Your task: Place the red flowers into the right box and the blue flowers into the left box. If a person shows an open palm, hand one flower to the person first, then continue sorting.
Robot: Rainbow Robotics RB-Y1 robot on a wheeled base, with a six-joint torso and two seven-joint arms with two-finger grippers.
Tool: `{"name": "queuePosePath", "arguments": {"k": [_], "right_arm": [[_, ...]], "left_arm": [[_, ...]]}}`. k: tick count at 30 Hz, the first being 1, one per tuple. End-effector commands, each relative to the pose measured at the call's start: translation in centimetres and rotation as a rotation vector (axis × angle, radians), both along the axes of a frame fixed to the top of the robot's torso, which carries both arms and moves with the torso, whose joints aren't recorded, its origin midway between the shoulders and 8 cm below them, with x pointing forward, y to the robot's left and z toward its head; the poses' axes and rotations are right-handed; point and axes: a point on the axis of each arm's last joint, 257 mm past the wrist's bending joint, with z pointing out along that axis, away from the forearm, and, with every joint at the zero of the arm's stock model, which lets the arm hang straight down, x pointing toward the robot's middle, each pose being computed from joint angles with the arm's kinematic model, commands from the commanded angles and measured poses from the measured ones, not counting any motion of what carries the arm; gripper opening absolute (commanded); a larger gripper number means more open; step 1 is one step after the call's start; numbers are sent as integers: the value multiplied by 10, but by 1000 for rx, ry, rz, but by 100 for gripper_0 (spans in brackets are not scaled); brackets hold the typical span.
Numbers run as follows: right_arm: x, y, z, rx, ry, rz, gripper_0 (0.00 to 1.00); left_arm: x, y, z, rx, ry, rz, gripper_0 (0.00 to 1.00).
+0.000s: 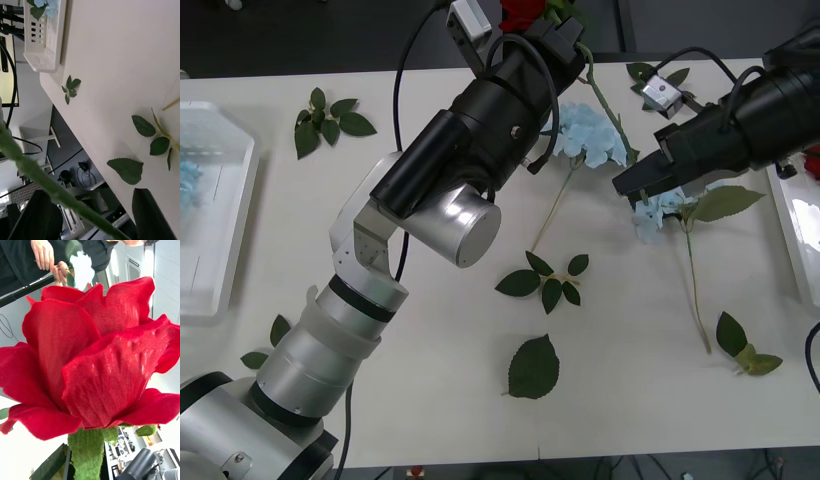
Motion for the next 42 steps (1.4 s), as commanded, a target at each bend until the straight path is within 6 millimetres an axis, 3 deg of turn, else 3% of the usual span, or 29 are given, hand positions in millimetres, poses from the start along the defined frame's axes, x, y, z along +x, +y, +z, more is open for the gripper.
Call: {"name": "queuePosePath", "arguments": {"k": [1, 3, 27, 29, 30, 33, 42], "right_arm": [[9, 30, 17, 12, -94, 43, 7], [11, 32, 17, 16, -95, 35, 0], [21, 28, 16, 5, -101, -10, 0], [22, 29, 17, 6, -101, -12, 0], [22, 29, 17, 6, -100, -13, 0], [22, 29, 17, 6, -101, -14, 0], [23, 29, 17, 10, -103, -17, 0]], "left_arm": [[-6, 4, 20, -40, -37, 11, 0], [-6, 4, 20, -40, -37, 11, 0], [-6, 4, 20, -40, -37, 11, 1], [-6, 4, 20, -40, -37, 11, 37], [-6, 4, 20, -40, -37, 11, 47], [-6, 4, 20, -40, -37, 11, 65], [-6, 4, 20, -40, -37, 11, 87]]}}
